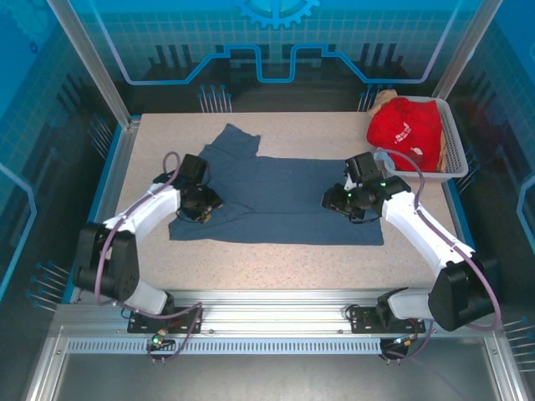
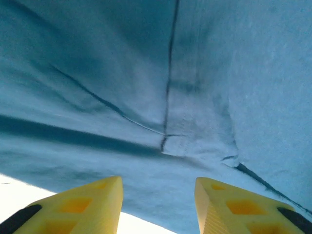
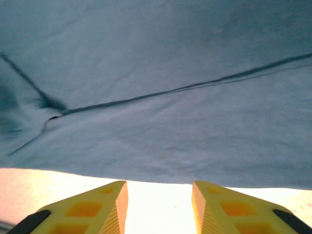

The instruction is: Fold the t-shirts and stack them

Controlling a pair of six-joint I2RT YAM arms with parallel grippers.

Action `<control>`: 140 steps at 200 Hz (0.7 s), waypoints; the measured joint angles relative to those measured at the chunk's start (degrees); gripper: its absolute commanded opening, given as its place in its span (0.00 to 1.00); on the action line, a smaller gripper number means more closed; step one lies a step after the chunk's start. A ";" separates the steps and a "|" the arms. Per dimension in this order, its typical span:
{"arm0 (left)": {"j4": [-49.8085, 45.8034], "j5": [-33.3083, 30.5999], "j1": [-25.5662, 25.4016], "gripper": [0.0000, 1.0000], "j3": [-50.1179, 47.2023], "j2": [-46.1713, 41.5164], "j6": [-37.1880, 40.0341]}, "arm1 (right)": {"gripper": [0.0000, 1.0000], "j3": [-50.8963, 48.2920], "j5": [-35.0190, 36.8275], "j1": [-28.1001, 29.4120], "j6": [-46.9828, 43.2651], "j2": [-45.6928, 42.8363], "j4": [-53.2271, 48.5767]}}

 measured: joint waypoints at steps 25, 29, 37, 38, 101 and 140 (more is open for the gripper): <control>5.07 3.08 -1.18 0.37 -0.31 6.29 -4.57 | 0.41 -2.01 -3.32 0.66 0.87 0.13 3.56; 5.46 3.48 -1.22 0.37 -0.24 7.08 -4.98 | 0.41 -2.19 -3.89 0.81 1.01 0.13 4.00; 5.95 4.00 -1.27 0.36 -0.11 8.50 -5.57 | 0.41 -2.49 -4.76 1.01 1.20 0.13 4.83; 6.03 4.11 -1.27 0.35 -0.11 8.76 -5.62 | 0.41 -2.54 -4.92 1.03 1.31 0.13 5.03; 6.80 5.29 -2.23 0.25 1.86 13.49 -6.99 | 0.41 -2.91 -7.54 1.11 2.38 0.02 6.91; 6.88 5.18 -3.32 0.06 5.05 15.37 -6.88 | 0.40 -3.08 -7.56 1.11 2.40 0.02 6.88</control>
